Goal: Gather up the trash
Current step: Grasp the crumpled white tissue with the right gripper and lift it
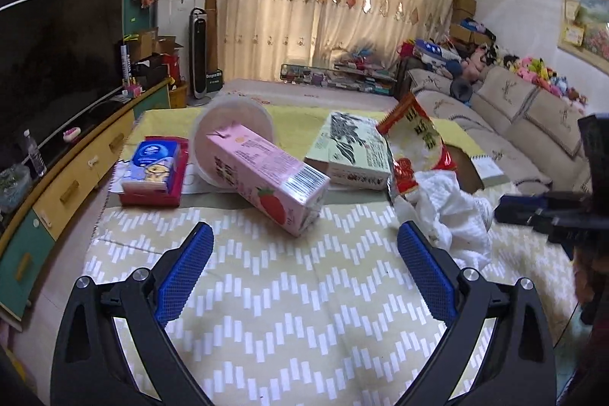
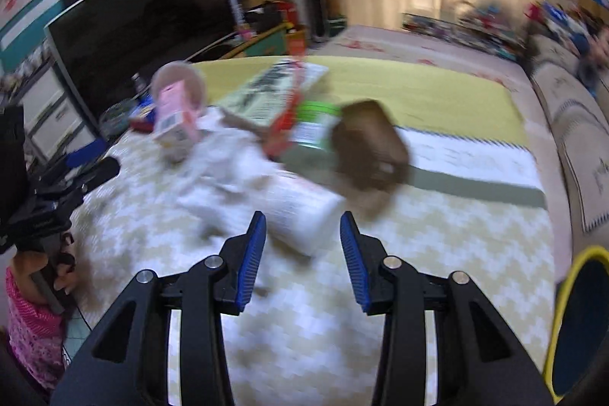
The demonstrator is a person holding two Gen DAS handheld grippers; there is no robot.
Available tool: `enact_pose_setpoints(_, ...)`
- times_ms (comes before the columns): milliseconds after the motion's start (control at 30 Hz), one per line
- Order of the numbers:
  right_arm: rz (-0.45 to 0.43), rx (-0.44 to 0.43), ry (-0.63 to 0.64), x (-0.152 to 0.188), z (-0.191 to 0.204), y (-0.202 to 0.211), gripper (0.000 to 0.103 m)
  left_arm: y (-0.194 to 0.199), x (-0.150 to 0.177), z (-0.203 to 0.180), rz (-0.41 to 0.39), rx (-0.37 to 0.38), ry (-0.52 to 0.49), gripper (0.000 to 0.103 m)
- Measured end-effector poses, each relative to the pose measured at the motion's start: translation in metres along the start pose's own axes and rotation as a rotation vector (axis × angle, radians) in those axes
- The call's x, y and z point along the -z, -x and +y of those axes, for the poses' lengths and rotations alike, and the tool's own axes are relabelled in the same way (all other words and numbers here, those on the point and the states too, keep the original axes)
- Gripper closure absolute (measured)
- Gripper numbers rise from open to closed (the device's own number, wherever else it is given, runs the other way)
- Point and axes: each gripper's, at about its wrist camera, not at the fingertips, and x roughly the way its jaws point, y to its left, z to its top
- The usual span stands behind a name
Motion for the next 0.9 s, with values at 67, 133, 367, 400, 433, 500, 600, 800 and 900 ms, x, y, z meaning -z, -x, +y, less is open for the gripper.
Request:
enact_pose_setpoints(67,0.002,-0.011,0.033,-0.005,0.017,-0.005,0.064,0.008,-0.003,0.006,-0.026,-0.016,0.018,0.007)
enact_pose_setpoints(133,0.002,-0.017,0.054,-0.010,0.029,-0.010,0.064,0.014,-0.004,0.013,-0.052,-0.028,0.040,0.007)
enact_pose_setpoints(367,0.011,-0.004,0.108,-0.012,0.054,-0.026,0.064,0.022,-0.005,0.028,-0.077,-0.032,0.112,0.007)
enact_pose_setpoints(400,0.010,-0.001,0.116,-0.013,0.057,-0.028,0.064,0.021,-0.005,0.028,-0.077,-0.031,0.109,0.007)
enact_pose_setpoints(433,0.012,0.007,0.126,-0.013,0.060,-0.031,0.064,0.021,-0.004,0.027,-0.077,-0.031,0.105,0.007)
enact_pose_setpoints(500,0.018,0.032,0.141,-0.014,0.063,-0.037,0.074,0.021,-0.003,0.026,-0.076,-0.031,0.095,0.007)
enact_pose_setpoints(600,0.030,-0.012,0.107,-0.013,0.059,-0.039,0.098,0.021,-0.003,0.025,-0.073,-0.038,0.086,0.007)
enact_pose_setpoints(800,-0.027,-0.119,0.051,-0.015,0.049,-0.007,0.099,0.022,-0.004,0.025,-0.070,-0.034,0.100,0.007)
enact_pose_setpoints(900,-0.064,-0.138,0.036,-0.016,0.043,0.014,0.099,0.021,-0.004,0.023,-0.066,-0.038,0.095,0.007)
